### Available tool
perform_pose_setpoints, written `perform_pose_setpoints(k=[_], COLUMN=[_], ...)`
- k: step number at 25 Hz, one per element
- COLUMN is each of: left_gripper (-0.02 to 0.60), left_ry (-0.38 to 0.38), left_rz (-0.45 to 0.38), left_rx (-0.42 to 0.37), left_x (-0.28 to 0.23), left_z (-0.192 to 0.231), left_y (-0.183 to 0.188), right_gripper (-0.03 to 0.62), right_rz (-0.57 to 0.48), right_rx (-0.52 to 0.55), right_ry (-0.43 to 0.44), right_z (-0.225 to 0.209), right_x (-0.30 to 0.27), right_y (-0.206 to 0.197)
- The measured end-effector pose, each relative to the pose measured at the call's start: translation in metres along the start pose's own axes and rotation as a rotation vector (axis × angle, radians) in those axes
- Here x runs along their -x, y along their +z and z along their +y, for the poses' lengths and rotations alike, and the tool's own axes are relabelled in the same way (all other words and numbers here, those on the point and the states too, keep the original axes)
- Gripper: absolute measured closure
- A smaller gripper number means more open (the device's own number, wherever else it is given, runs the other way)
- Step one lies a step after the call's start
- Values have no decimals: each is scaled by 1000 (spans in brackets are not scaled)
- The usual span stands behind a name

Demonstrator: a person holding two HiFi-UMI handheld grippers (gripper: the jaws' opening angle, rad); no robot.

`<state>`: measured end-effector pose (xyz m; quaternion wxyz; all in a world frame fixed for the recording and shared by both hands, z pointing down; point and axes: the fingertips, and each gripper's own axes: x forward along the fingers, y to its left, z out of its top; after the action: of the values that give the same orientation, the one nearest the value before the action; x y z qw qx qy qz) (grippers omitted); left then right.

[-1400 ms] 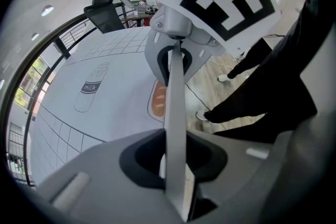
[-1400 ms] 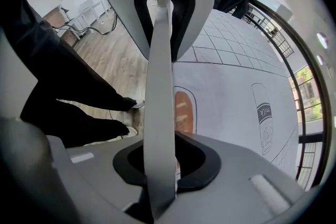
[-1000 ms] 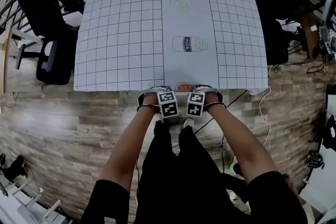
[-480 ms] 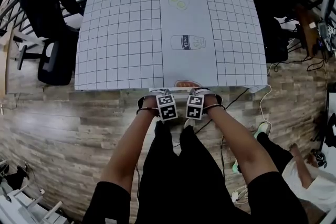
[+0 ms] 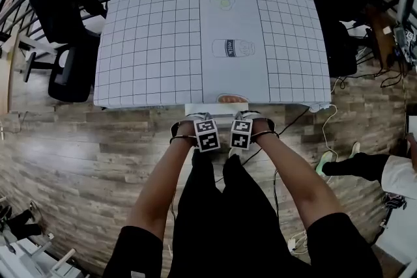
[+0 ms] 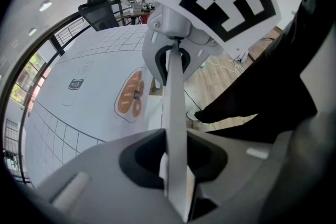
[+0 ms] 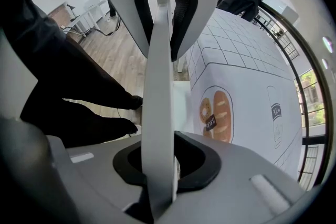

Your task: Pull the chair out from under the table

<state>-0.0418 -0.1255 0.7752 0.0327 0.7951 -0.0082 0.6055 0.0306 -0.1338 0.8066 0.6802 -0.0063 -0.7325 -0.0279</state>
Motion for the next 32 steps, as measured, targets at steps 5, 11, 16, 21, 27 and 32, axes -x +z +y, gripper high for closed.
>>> perform_pose_setpoints(k=[5,11,16,21,27,32], left_gripper=[500,500,500,500,500,500], left_ry=[1,0,8,0,-17,-9], left_rz=[1,4,11,6,15,33], left_rx=[-7,-20,-39,-35,-63,-75], left_x=[0,-1,-2,-3,-3,-6], left_z=[-17,-40,-63,-82,-98,-116], left_y=[0,1,-3,-3,-7,-9], right_gripper=[522,522,520,522,522,522], right_rz=[3,-1,-8,-9,-13,-37], right_rx=[-4,-7,-14,-13,-38,-54], right_ry=[0,0,4,8,6,15], right_z=[19,41,65,83,101,122], right_x=[1,3,3,5,4,3], right_y=[0,-1,2,1,5,7])
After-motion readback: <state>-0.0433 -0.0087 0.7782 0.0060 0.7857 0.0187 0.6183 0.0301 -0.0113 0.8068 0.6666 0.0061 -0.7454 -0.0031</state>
